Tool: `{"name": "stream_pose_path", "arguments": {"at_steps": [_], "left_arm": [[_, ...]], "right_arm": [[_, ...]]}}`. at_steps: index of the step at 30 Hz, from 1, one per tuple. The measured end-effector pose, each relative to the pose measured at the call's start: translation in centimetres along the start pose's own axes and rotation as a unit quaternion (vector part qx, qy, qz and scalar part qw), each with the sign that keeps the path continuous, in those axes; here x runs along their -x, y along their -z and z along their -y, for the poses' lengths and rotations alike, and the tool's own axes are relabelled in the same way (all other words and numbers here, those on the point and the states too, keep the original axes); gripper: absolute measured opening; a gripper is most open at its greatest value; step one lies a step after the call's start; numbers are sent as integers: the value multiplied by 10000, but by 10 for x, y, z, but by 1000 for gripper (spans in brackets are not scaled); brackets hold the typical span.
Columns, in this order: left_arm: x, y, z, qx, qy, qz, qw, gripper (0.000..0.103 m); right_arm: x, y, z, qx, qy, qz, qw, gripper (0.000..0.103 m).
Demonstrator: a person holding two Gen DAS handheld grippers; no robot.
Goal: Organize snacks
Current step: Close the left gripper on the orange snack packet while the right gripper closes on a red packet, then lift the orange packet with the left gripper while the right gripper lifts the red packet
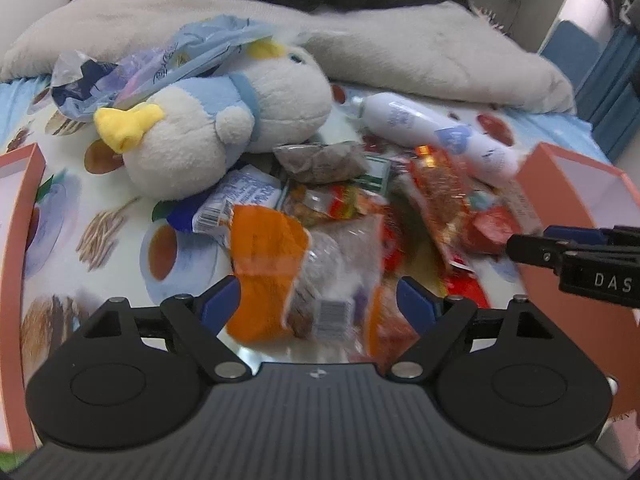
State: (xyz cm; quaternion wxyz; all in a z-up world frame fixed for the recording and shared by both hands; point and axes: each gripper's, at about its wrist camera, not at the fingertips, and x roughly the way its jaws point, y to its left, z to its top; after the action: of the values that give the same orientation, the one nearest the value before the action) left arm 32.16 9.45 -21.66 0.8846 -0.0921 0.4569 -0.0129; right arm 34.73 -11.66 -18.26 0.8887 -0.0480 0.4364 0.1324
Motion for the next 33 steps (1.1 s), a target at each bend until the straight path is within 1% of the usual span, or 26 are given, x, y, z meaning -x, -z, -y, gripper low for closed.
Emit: {"name": "stream_pose_path", "arguments": {"at_steps": [3, 5, 8, 10, 13, 15, 17, 19, 24, 27, 33], "left_arm": [[-17, -8, -5, 61, 29, -287, 9996, 88], [-24, -11, -5, 59, 27, -386, 9992, 88], [-33, -13, -6, 25, -7, -481, 9988, 84], [-38, -13, -8, 80, 30, -546, 9985, 84], [-41, -14, -7, 64, 97, -508, 9986, 82], [-41, -17, -7, 82, 114, -491, 9987, 80], [-42, -18, -7, 84, 138, -462, 9988, 78], [-43, -17, -5, 55, 122, -436, 9990, 76], [-38, -6, 1, -57, 23, -176, 9998, 73], [-34, -1, 2, -13, -32, -49, 10000, 70], [-15, 11, 9, -34, -119, 245, 9996, 68]], "right_arm": [[-23, -11, 0, 211, 65, -206, 9995, 54], [-37, -16, 1, 322, 92, -357, 9988, 54], [-53, -20, 1, 558, 193, -416, 9974, 53], [-64, -20, 3, 605, 184, -507, 9967, 53], [-76, -20, 5, 601, 135, -648, 9960, 40], [-77, -21, 3, 642, 159, -733, 9951, 40], [-76, -20, 3, 547, 150, -752, 9956, 40], [-75, -18, 3, 508, 139, -683, 9963, 39], [-68, -6, 2, 492, 178, -496, 9974, 38], [-61, 1, 3, 488, 117, -396, 9980, 38], [-30, 16, 7, 340, 23, -52, 9994, 38]]}}
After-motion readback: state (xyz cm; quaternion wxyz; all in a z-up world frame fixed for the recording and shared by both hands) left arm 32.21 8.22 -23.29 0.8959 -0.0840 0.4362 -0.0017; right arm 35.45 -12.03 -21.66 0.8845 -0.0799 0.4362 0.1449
